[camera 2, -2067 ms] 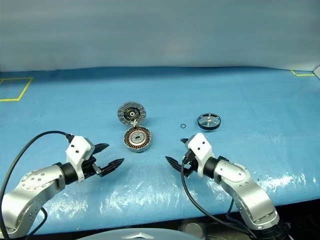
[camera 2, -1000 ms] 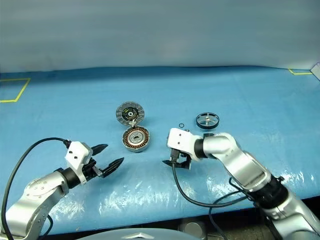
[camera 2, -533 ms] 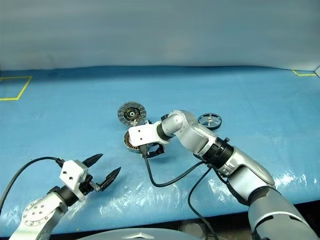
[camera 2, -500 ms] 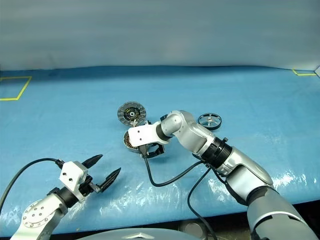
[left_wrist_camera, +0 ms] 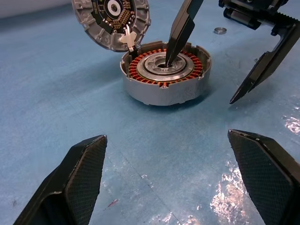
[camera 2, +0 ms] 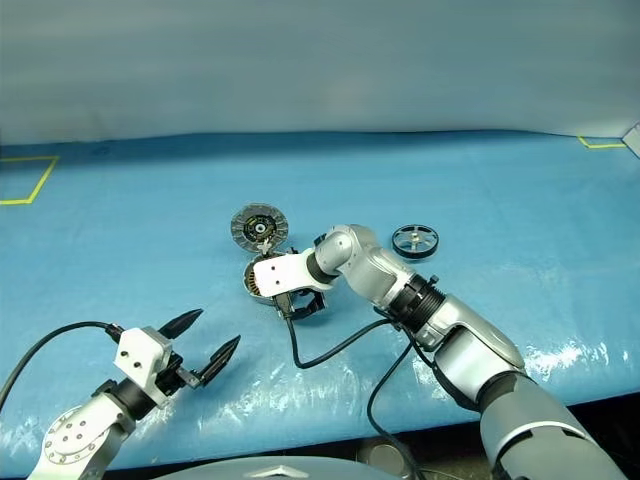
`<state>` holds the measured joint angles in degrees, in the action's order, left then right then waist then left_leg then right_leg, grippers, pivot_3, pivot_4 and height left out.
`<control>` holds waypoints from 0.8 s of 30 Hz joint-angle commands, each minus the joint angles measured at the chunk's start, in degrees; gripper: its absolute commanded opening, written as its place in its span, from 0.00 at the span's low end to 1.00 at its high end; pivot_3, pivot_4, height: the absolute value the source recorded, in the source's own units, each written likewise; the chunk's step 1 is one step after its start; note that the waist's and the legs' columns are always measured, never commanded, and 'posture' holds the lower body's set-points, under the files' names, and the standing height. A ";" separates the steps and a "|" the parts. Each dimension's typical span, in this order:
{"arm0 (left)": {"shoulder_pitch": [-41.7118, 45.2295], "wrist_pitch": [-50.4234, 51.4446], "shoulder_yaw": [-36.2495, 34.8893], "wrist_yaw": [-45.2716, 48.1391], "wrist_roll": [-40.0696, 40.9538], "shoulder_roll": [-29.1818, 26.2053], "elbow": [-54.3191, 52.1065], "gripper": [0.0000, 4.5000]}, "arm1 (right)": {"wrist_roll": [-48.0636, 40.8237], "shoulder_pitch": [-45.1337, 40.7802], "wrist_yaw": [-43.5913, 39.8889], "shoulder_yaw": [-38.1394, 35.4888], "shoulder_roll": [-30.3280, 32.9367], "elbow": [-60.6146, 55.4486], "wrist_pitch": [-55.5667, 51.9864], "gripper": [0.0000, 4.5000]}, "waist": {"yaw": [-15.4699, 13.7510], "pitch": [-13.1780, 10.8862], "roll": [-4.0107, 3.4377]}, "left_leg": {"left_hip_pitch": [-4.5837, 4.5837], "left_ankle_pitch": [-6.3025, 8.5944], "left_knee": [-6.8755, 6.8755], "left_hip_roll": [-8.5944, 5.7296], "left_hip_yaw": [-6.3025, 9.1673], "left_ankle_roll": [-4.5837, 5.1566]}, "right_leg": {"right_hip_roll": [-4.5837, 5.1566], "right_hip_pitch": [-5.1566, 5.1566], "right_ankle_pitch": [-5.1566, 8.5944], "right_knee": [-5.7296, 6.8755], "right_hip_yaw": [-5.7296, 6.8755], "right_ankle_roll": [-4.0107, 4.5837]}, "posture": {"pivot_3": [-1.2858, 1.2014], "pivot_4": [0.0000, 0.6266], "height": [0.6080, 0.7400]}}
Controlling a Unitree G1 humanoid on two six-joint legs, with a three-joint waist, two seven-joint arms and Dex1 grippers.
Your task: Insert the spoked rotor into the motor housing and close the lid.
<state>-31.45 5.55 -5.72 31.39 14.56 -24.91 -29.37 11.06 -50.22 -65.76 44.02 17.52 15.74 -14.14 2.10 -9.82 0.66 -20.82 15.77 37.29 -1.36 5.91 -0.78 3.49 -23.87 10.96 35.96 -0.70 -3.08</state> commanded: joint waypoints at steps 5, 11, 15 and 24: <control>0.59 -2.06 -0.61 0.37 -0.09 -0.06 0.36 1.00 | 1.71 0.42 0.08 -1.89 -1.53 2.49 -0.27 0.79 | -0.01 0.01 -0.02 | 0.05 0.00 0.00 0.00 0.00 -0.01 | 0.00 0.05 0.01 0.01 0.00 -0.02 | 0.52 0.24 1.00; 1.14 -2.35 -0.40 0.43 -0.32 -0.06 1.38 1.00 | 2.16 2.56 -0.75 -2.58 -0.78 -1.57 -2.12 0.45 | -0.01 0.04 -0.02 | 0.10 0.00 0.00 -0.01 0.01 -0.01 | 0.00 0.09 0.01 0.01 0.00 -0.03 | 0.52 0.24 1.00; 1.53 -2.60 -0.77 0.85 0.00 -0.24 2.05 1.00 | 2.26 6.38 -1.38 -2.75 0.01 -7.44 -5.51 0.44 | -0.01 0.08 -0.09 | 0.11 0.00 0.00 0.00 0.01 -0.01 | 0.00 0.09 0.05 0.04 0.00 -0.08 | 0.52 0.24 1.00; 1.98 -2.79 -1.50 1.78 0.47 -0.41 2.75 1.00 | 0.03 16.89 -0.75 -3.48 1.32 -24.64 -19.12 0.44 | -0.02 0.14 -0.10 | 0.11 0.02 -0.02 0.00 0.02 -0.01 | 0.00 0.09 0.09 0.02 0.00 -0.11 | 0.52 0.24 1.00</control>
<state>-29.34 4.19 -6.33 32.72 14.67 -25.12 -26.38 12.33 -35.01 -65.81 39.40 18.29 -6.82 -30.49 2.08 -9.68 0.57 -20.71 15.79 37.27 -1.36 5.93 -0.80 3.49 -23.78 11.13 35.97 -0.71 -3.32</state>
